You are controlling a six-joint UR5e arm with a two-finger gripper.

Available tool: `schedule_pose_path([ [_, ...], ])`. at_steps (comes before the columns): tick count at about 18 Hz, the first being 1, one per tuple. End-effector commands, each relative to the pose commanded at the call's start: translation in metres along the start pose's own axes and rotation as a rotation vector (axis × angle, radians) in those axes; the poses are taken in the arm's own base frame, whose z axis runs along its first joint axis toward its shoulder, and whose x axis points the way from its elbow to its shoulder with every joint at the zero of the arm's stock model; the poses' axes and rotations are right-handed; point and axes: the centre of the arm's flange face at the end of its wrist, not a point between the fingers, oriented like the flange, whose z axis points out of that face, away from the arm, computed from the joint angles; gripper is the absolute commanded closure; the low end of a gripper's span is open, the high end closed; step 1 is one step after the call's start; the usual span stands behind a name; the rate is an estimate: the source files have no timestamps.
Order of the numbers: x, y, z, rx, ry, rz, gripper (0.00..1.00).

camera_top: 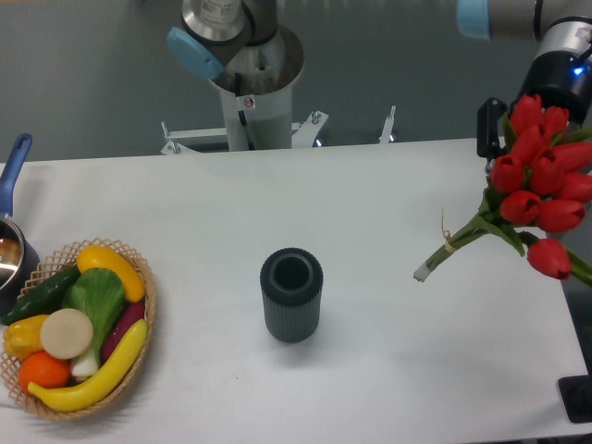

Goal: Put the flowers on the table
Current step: 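Hold the red tulip bunch in the gripper and begin moving it, then lower the held red tulips down toward the table beside the cup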

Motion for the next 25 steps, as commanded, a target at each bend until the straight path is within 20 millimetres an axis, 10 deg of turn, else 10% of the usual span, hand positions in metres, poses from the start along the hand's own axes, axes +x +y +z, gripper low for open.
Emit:
schedule_pose_path([
  [13,0.003,0.006,-0.002,-0.006,-0.017,0.038,0.55],
  [25,0.016,0.034,0.001,-0.4,-0.234,0.142,0.55],
])
